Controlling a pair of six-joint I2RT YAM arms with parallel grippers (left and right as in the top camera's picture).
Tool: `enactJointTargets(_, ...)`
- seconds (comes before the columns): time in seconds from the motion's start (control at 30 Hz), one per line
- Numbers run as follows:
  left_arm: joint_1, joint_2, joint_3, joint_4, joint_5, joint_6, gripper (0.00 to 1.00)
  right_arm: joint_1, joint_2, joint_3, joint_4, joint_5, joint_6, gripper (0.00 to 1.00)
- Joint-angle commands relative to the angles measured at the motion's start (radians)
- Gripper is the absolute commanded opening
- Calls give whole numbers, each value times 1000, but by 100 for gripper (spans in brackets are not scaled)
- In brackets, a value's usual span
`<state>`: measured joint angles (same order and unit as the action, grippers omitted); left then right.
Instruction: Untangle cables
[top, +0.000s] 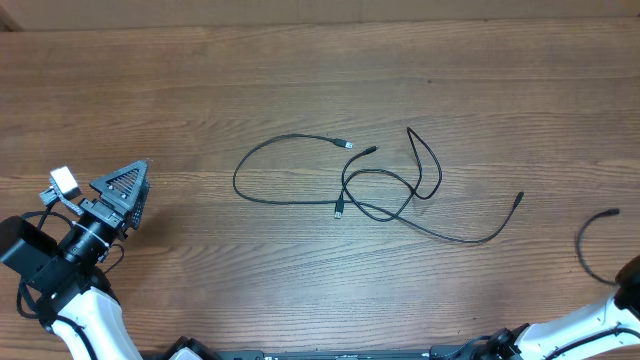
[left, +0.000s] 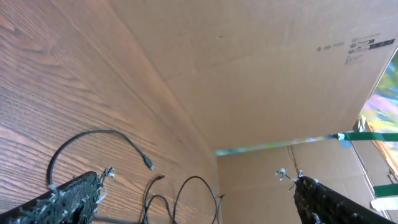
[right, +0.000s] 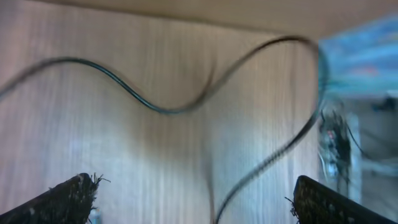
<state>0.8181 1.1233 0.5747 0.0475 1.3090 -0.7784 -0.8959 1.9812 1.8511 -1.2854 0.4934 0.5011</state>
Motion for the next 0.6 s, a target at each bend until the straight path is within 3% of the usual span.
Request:
enactJointTargets(0.0, 3, -5, 17, 2, 15, 23, 100, -11, -20, 8, -32, -51, 79, 100)
enactJointTargets(0.27, 3, -5, 17, 2, 15, 23, 99, -10, -20, 7, -93, -380, 60, 100)
enactJointTargets(0.47, 3, -5, 17, 2, 15, 23, 100, 19, -19, -20, -99, -518, -244, 100)
enactJointTargets(0.57, 3, -5, 17, 2, 15, 23, 100, 39, -19, -66, -85, -523, -301, 100)
